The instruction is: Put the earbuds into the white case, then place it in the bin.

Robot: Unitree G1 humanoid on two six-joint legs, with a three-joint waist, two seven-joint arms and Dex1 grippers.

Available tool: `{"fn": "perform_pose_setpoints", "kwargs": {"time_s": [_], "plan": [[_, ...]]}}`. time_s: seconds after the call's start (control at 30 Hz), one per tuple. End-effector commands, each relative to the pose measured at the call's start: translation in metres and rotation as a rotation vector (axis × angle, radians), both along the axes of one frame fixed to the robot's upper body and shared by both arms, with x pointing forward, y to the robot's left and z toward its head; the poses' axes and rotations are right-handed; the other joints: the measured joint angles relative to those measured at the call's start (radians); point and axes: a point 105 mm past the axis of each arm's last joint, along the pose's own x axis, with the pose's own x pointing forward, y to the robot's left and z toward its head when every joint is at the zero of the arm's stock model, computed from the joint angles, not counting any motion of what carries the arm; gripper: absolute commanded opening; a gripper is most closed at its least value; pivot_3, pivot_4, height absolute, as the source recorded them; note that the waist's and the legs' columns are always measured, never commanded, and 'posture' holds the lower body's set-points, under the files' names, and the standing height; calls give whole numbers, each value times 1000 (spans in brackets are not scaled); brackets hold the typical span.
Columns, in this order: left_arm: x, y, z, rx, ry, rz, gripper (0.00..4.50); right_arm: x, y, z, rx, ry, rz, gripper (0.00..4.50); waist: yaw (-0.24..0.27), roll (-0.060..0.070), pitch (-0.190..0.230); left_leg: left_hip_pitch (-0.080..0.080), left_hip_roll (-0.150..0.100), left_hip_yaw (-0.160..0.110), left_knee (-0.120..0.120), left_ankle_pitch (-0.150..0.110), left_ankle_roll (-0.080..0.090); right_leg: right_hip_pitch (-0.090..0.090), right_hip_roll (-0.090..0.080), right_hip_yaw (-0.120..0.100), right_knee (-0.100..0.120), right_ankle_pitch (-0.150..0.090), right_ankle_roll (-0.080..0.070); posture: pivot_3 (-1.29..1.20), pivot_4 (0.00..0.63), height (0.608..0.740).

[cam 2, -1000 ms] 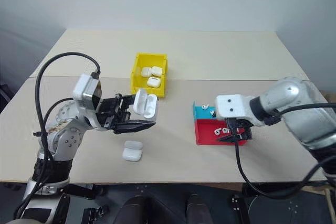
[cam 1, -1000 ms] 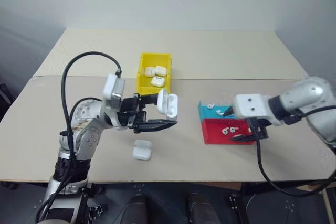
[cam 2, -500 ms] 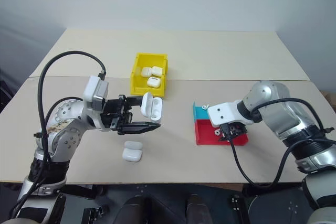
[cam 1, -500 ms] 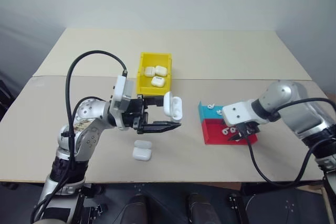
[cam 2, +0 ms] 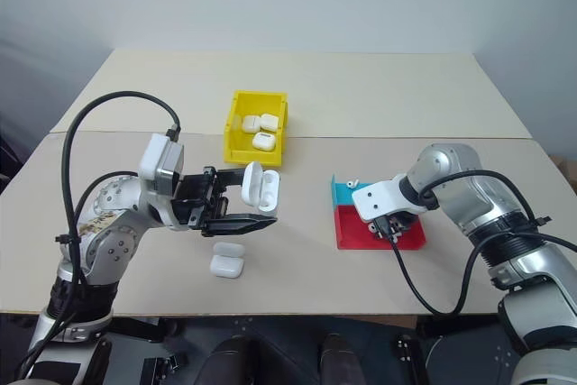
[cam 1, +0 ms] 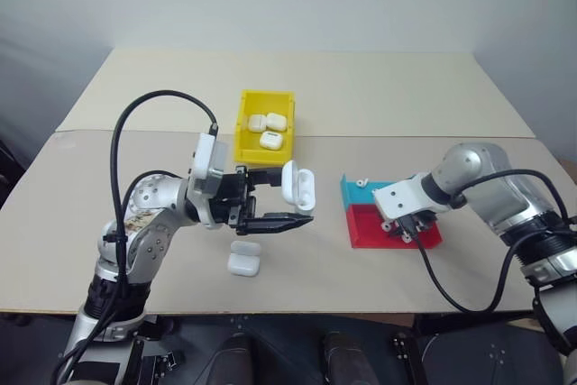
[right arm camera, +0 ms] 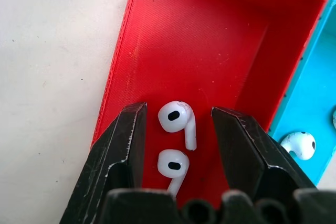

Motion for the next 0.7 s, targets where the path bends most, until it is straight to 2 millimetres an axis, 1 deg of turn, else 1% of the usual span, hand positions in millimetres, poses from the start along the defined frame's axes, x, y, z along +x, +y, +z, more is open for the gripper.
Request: {"fn": "perform_pose_setpoints", "kwargs": {"time_s": [0.03,0.23,0.4,0.57,0.67,0.7], "plan": [[-8,-2,8,-4,-36,-23,2775,5,-2,12,-19,-47,34,2402,0,0,0,0,0,0,0,0,0,0,0,0,0,0,0,0,150,740],[-8,0,6,11,-33,-9,2775,9,-4,8,-51,-61,73,2402,-1,0,0,0,0,0,0,0,0,0,0,0,0,0,0,0,150,740],[-11,0,8,-3,-33,-4,2775,7,-6,5,-63,-49,99,2402,0,0,0,0,0,0,0,0,0,0,0,0,0,0,0,0,150,740],[-13,-1,8,-2,-33,-2,2775,7,-3,6,-51,-47,118,2402,-1,0,0,1,0,0,0,0,0,0,0,0,0,0,0,0,150,740],[-13,0,8,1,-35,3,2775,6,-3,6,-48,-38,126,1846,-1,0,0,1,0,0,0,0,0,1,0,0,0,0,0,0,150,740],[-13,0,8,0,-36,3,2775,6,-4,6,-48,-35,129,1514,-1,0,0,1,0,0,0,0,0,1,0,0,0,0,0,0,150,740]]}}
